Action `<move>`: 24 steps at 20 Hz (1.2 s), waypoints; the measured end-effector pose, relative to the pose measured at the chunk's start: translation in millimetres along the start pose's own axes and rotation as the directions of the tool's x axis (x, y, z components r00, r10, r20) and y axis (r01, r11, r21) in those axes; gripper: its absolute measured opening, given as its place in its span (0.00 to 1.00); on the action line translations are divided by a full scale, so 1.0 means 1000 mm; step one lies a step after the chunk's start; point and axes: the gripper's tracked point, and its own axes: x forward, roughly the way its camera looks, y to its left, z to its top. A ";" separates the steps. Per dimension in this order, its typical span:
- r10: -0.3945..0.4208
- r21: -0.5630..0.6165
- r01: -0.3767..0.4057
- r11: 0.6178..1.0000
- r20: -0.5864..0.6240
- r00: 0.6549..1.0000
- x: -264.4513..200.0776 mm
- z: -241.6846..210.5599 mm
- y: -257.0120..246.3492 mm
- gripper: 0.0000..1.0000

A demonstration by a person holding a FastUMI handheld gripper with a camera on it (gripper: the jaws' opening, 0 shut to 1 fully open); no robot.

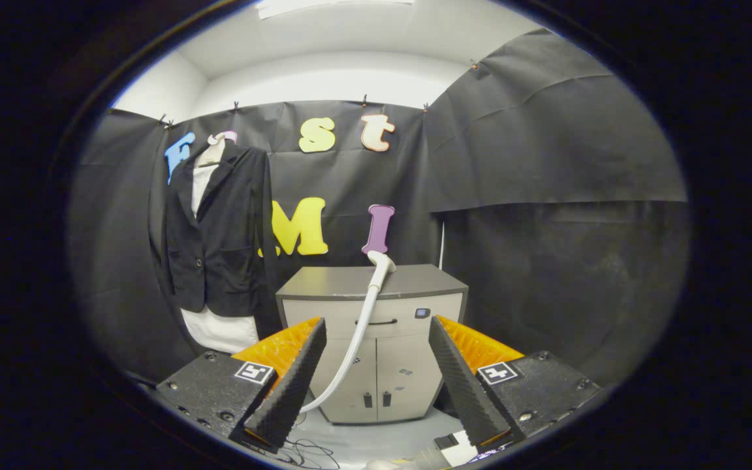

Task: Iron the clothes twice with a garment steamer, once on the left side and once on the right side.

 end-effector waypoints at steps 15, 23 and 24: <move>0.018 -0.017 -0.020 1.000 -0.111 0.994 0.165 0.024 -0.017 0.98; 0.098 -0.041 -0.112 0.993 -0.268 0.959 0.324 0.001 -0.009 0.98; 0.097 -0.040 -0.113 0.993 -0.291 0.952 0.344 -0.005 -0.012 0.99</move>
